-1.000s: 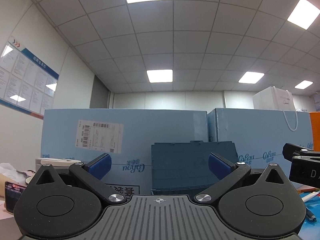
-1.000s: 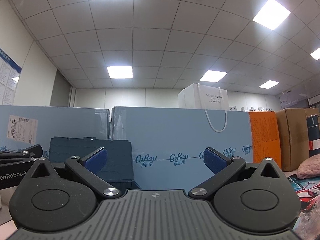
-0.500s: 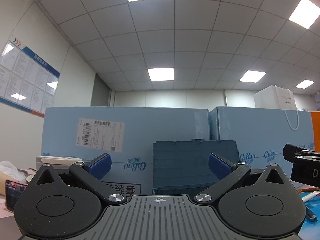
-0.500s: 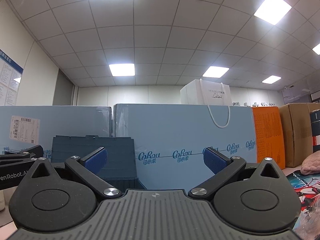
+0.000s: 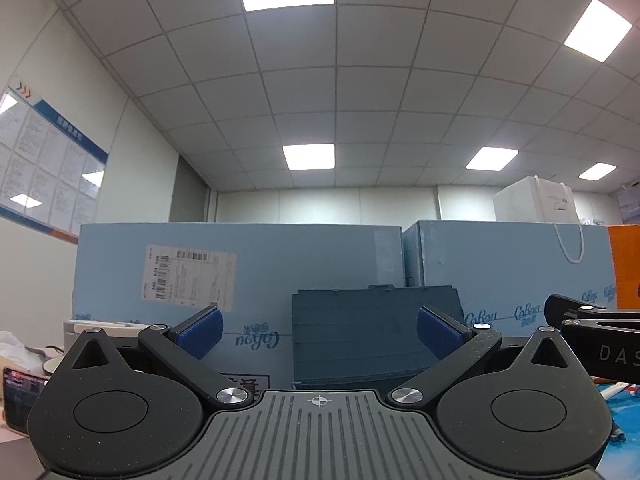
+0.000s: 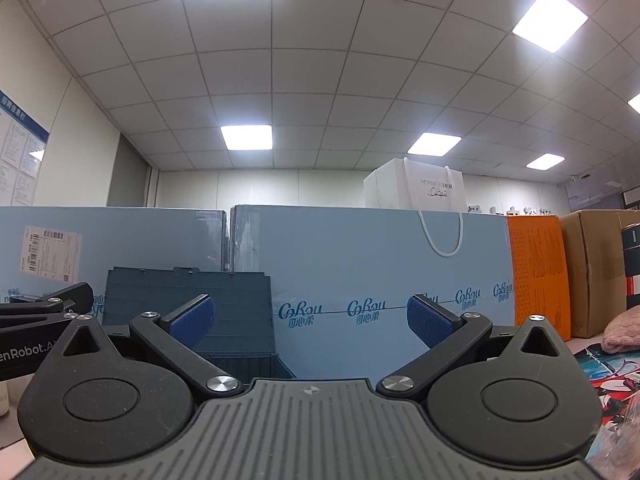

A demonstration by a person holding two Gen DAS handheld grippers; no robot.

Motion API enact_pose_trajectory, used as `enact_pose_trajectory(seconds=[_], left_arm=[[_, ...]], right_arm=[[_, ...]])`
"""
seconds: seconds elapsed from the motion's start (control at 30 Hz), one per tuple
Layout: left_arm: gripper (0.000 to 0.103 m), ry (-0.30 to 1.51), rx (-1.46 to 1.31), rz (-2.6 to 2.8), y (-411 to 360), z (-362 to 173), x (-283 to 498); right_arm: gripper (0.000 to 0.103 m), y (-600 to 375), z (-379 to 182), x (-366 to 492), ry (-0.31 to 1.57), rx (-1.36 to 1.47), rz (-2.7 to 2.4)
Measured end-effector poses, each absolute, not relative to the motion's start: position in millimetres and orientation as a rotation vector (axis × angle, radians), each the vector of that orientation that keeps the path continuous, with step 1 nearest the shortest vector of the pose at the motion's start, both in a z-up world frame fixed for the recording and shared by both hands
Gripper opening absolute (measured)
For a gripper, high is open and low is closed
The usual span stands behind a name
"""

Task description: Organize rigid objects

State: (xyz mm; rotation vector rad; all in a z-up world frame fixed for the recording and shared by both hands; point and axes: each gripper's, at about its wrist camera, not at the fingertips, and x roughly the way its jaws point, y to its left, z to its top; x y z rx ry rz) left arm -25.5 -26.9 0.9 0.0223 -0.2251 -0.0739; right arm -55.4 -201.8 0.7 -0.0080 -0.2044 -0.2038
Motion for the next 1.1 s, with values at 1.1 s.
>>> enact_pose_trajectory(seconds=[1.1], left_arm=[[0.103, -0.221, 0.030, -0.078, -27.6, 0.8, -24.9]], right_arm=[[0.103, -201.7, 0.8, -55.5, -0.205, -0.009, -0.203]])
